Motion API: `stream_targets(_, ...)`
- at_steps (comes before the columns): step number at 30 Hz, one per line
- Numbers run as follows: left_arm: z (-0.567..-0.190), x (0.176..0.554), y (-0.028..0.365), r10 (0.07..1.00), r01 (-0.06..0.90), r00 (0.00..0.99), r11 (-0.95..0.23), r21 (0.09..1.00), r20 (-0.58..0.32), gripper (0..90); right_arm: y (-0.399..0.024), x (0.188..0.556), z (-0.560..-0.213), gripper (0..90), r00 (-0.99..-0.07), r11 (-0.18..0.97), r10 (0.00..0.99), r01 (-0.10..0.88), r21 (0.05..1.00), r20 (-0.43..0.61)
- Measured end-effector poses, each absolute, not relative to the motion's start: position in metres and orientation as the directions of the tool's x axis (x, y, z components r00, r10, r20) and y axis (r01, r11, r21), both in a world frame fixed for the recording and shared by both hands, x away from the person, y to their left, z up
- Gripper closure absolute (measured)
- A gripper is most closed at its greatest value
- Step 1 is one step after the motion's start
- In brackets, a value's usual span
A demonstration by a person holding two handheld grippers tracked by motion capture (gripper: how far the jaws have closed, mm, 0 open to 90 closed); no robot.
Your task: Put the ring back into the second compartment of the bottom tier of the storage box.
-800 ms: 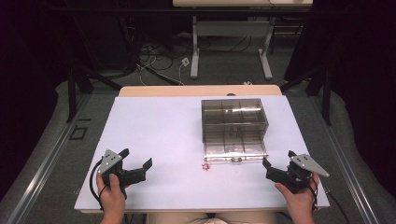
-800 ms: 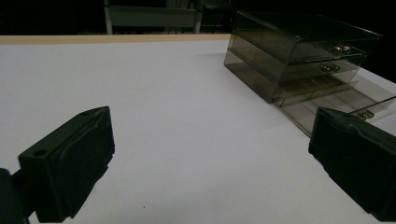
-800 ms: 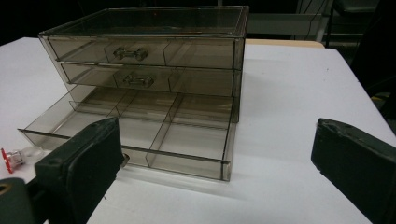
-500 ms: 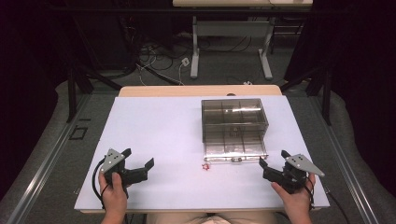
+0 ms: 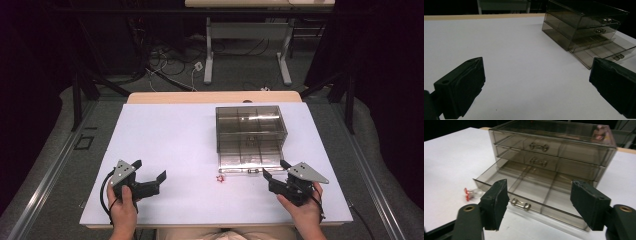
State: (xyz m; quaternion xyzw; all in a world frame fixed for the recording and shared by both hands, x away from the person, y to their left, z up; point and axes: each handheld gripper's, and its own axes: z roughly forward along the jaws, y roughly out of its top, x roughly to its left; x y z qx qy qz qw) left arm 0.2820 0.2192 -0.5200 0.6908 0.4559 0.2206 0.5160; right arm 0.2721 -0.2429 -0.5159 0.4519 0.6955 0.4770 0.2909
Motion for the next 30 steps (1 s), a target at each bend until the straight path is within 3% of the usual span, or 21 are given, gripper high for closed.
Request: stream_targets(30,-0.522,0.281,0.221,0.858,0.417,0.485,-0.055,0.907,-0.171,0.6,-0.179,0.298,-0.511,36.7,-0.583,0.225,0.810,0.412,0.883,0.066)
